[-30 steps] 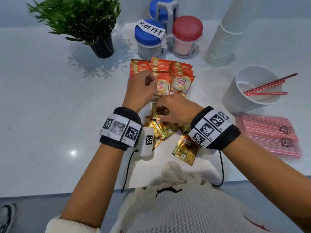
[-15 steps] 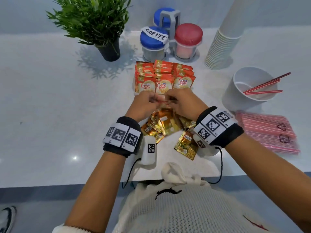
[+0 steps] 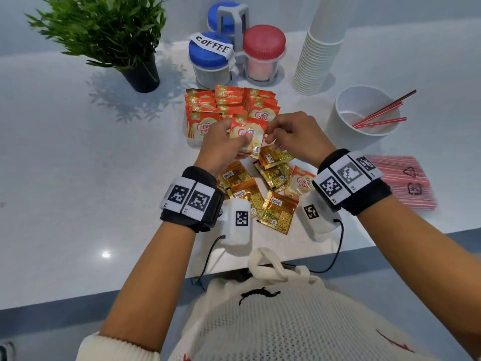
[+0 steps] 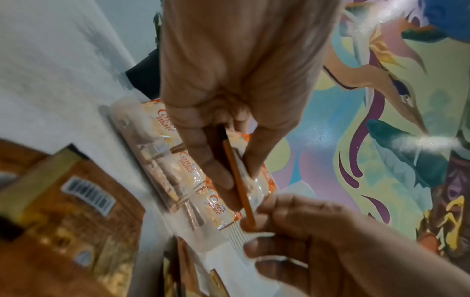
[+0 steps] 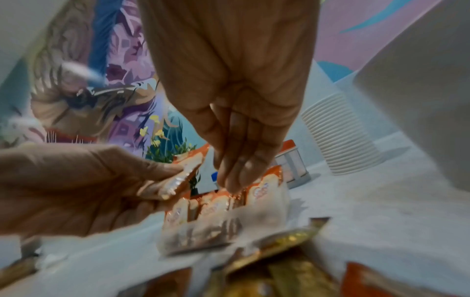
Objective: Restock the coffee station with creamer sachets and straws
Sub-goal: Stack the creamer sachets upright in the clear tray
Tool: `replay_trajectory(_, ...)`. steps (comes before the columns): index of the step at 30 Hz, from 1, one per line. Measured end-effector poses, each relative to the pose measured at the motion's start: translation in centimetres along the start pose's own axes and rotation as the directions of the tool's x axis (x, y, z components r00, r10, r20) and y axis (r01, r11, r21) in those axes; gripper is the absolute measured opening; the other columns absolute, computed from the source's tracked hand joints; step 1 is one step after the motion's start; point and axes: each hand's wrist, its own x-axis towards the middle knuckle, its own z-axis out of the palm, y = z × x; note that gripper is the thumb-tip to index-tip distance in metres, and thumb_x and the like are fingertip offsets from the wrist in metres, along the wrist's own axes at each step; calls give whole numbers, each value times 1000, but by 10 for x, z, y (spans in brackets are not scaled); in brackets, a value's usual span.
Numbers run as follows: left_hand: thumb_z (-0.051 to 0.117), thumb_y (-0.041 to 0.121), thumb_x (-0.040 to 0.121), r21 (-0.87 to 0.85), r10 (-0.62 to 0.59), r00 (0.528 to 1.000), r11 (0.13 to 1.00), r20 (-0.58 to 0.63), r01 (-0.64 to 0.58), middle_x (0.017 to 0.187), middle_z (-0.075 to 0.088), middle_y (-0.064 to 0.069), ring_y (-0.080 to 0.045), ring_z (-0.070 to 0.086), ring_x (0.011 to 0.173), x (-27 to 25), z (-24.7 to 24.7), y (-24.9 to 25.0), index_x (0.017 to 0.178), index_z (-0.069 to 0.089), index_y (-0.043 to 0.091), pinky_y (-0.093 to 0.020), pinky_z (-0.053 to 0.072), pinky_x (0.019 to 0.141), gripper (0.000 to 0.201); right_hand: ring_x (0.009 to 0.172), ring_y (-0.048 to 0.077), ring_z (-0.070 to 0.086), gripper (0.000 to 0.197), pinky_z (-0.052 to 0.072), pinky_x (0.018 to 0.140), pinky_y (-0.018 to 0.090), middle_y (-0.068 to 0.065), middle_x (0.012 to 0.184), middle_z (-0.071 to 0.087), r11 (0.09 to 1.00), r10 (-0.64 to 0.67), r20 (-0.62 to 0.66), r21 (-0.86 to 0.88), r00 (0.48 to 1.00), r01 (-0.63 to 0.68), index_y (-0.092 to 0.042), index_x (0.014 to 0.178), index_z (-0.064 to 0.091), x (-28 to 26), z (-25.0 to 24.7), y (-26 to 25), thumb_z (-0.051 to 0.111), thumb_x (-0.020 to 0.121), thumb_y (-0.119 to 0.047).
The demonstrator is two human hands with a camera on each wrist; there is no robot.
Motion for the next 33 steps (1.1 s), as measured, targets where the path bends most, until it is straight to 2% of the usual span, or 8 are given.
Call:
replay_trajectory(2,57,7,91,-32,-12,1000,999,-8,12,105,62,-9,-20,63,86,1,0,-3,113,55,7,-18,57,61,23,98,17,60,26,40,89,22,9,111,67,978,14,124,-206,992,12,-6,103,67,-5,2,9,47,87,-1)
replay_trajectory(7,56,6,91,-43,-11,1000,999,0,11,105,63,-7,-20,64,90,2,3,-4,105,54,15,-21,57,64,17,127,26,41,57,35,104,35,5,142,44,853,39,436,-483,899,197,-15,134,46,-17,14,16,61,81,-4)
replay_trajectory(10,55,5,91,-47,-11,1000,999,11,11,103,62,-5,-17,63,83,1,6,-5,105,53,16,-23,57,66,17,122,27,44,51,40,96,35,7,134,50,841,27,367,-511,930,177,-16,128,49,-15,21,19,55,81,3)
replay_trajectory(15,53,8,93,-64,-12,999,998,-39,10,108,61,-7,-20,63,93,3,7,-9,116,53,10,-20,57,64,23,87,30,57,10,35,66,28,10,86,59,867,7,257,-483,966,122,-10,83,53,-12,16,26,49,84,-2)
replay_trajectory(20,50,8,94,-103,-8,994,995,-108,-3,112,60,-7,-15,61,89,8,4,-8,119,51,8,-13,55,57,25,78,26,54,9,40,69,32,15,88,65,926,-79,91,-362,993,107,-4,93,56,-13,-5,20,49,88,-5)
replay_trajectory(25,49,8,94,-85,-2,992,996,-125,-9,116,61,-9,-19,63,97,12,8,-5,117,52,10,-24,58,69,23,72,16,58,9,48,69,25,7,81,65,994,-43,-59,-100,997,37,-8,79,60,-5,-26,14,58,83,0)
replay_trajectory(29,43,16,97,-102,-51,998,994,-46,46,122,60,-9,-25,62,107,9,14,3,123,51,10,-37,58,80,27,55,0,58,26,49,57,14,-5,68,61,981,-12,-112,189,994,33,-19,65,55,3,-33,12,64,80,0)
replay_trajectory(33,47,16,97,-227,-46,993,971,112,70,98,64,-4,-16,64,86,2,22,11,114,56,11,-25,59,68,20,56,-4,57,7,46,58,10,-10,67,58,977,-23,-170,204,985,58,-4,76,61,10,-25,9,66,78,1)
